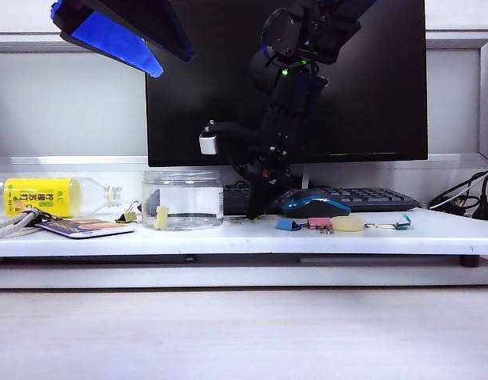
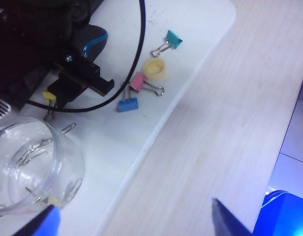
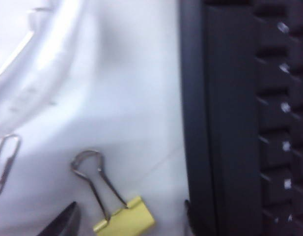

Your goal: Pick up the clips with the largest number of clips of the same color on the table and place them in a round transparent plastic box.

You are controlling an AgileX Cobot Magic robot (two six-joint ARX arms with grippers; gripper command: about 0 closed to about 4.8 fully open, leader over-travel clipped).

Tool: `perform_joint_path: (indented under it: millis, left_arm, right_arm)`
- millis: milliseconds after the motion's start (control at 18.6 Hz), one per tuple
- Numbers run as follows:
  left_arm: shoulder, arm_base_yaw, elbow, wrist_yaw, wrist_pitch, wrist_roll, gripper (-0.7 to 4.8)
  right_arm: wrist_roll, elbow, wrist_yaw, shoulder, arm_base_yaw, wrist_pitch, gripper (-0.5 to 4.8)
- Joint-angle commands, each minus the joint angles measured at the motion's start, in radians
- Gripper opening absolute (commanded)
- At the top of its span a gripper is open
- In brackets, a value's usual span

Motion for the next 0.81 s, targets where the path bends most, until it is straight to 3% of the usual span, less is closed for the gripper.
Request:
perform_joint_path:
  millis: [54,484,753,807]
  left_arm:
    - [0.000,-0.001,0.002,0.005,0.008,-0.007,4.11]
    - [0.000,-0.001,0.002,0.005,-0.002,-0.015,4.03]
    - [0.000,-0.001,0.002,0.005,-0.008,-0.026,4.03]
    - [-0.001,-0.001,0.002,0.005,-0.011,-0.027,4.03]
  right_arm:
    - [0.052,-0.008,0.017,0.020,-0.008,-0.069,2.70]
    - [0.165,-0.009,-0.066,0.023,-0.014,-0.137,2.59]
    - [0.229,-0.009,-0.073,0.034,-0.014,-0.122,1.92]
    - [0.256,-0.009,-0.073,0.034,-0.014,-0.103,1.56]
